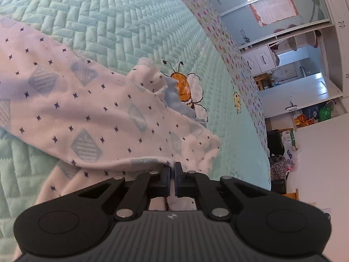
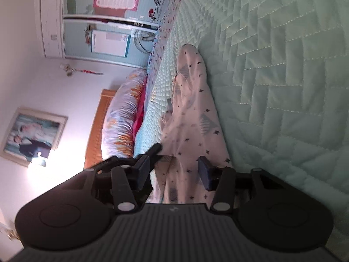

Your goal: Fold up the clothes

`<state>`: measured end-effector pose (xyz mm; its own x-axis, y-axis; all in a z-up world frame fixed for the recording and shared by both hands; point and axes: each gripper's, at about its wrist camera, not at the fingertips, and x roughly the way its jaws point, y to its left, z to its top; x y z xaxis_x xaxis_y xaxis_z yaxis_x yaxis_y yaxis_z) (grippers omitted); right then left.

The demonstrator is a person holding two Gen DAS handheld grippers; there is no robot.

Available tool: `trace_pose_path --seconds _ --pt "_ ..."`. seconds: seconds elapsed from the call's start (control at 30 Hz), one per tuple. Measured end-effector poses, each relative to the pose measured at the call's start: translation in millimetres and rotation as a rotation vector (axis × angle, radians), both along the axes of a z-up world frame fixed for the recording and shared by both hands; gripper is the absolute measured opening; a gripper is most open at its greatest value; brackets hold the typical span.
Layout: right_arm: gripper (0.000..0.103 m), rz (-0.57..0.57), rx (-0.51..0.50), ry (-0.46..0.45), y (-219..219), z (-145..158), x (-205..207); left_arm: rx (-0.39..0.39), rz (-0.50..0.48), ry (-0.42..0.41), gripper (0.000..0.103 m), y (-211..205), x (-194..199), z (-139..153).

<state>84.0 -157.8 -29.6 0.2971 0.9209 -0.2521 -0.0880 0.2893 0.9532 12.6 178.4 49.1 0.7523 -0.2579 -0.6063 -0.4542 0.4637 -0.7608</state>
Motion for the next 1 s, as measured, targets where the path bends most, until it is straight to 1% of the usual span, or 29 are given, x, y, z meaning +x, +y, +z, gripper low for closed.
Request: trace_pose_path --seconds 0.07,0.13,0.23,0.27,0.43,0.53,0.57,0.6,0.63,0.67,0.7,0.77,0.8,0.9,1.0 --pt "0.047 0.016 -0.029 -0.021 0.8 1.4 -2.3 0.019 -0.013 0.024 0.002 0.2 1.6 -1.5" --pt "0.045 0.043 -0.084 -0.051 3.3 5.2 -3.5 0.047 -0.022 0.041 0.002 -0.5 2.9 -2.5" --pt "0.045 0.114 -0.219 -0.155 9.4 21.3 -5.8 0.072 -0.05 0.046 0.002 -2.5 7.0 -4.3" --pt "0.047 0.13 -0.251 -0.191 10.5 28.6 -7.7 0.077 -0.06 0.047 0.002 -3.4 8.9 -5.5" --pt "0.049 0.058 -0.106 -0.165 0.2 40.4 8.6 0.089 -0.077 0.056 0.002 -4.6 11.8 -10.5" --pt "0.049 0.08 -0.02 -0.06 16.7 26.1 24.5 0.098 -0.082 0.057 0.002 -4.6 12.8 -10.9" --pt "0.049 0.087 -0.053 -0.017 21.0 16.7 27.9 0.104 -0.086 0.058 0.002 -4.1 13.3 -10.4" --pt "0.04 0.09 -0.136 0.014 25.6 9.5 30.6 0.102 -0.086 0.058 0.002 -2.9 13.5 -10.4" --pt "0.023 0.111 -0.184 0.003 28.4 8.4 31.9 0.099 -0.088 0.059 0.002 -1.6 14.0 -10.5" --pt "0.022 0.123 -0.206 0.001 27.3 10.0 32.8 0.094 -0.092 0.059 0.002 0.1 15.4 -11.1" --pt "0.024 0.121 -0.196 0.008 24.4 12.6 32.1 0.091 -0.096 0.06 0.002 1.7 17.0 -11.4" --pt "0.041 0.109 -0.178 -0.029 20.8 24.3 30.2 0.097 -0.102 0.06 0.002 5.1 21.0 -9.6" --pt "0.043 0.103 -0.168 -0.048 19.0 30.2 29.3 0.102 -0.105 0.06 0.002 6.3 23.2 -8.2" --pt "0.043 0.111 -0.088 -0.05 17.7 37.1 29.8 0.1 -0.112 0.064 0.002 10.0 29.4 -5.0" --pt "0.042 0.125 -0.122 -0.098 18.5 42.9 29.8 0.112 -0.124 0.068 0.002 10.6 35.1 -2.7"
